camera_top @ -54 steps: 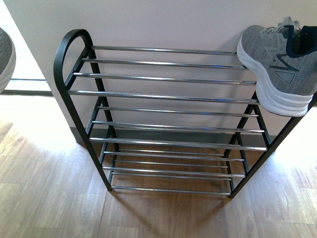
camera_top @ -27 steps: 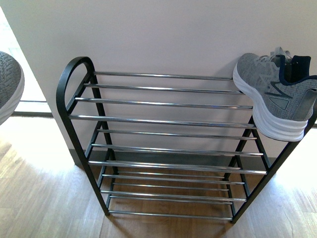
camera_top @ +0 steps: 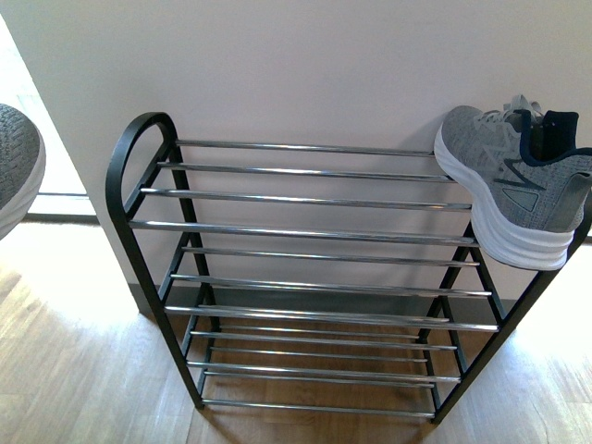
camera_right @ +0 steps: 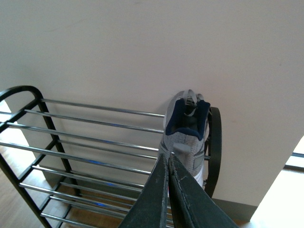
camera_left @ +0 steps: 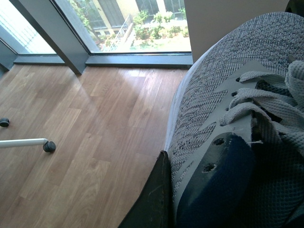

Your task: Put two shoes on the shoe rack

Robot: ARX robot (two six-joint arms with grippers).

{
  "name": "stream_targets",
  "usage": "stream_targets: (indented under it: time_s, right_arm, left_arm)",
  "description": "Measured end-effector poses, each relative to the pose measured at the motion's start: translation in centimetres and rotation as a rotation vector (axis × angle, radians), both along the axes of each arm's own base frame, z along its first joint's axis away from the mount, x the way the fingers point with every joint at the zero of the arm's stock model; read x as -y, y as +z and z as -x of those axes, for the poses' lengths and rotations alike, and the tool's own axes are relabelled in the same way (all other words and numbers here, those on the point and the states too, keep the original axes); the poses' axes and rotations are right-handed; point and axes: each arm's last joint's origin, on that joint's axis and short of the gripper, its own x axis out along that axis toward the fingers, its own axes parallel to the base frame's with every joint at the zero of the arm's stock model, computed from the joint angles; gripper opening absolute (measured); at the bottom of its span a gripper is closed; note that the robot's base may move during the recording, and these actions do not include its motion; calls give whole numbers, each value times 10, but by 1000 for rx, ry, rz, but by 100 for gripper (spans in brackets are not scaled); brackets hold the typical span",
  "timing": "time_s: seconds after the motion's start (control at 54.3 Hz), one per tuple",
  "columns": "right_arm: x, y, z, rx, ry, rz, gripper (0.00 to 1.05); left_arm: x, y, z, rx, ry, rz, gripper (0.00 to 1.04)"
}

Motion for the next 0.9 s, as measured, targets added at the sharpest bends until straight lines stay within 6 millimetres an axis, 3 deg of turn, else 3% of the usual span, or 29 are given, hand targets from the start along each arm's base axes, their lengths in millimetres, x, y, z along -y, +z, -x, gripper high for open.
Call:
stream_targets:
  time_s: [0.387,0.903]
  right_arm:
    - [0,-12,18,13,1,0,2]
    - [0,-9,33,29,1,0,2]
  left_arm:
    - [0,0,0,0,0,0,2]
    - [0,0,0,0,0,0,2]
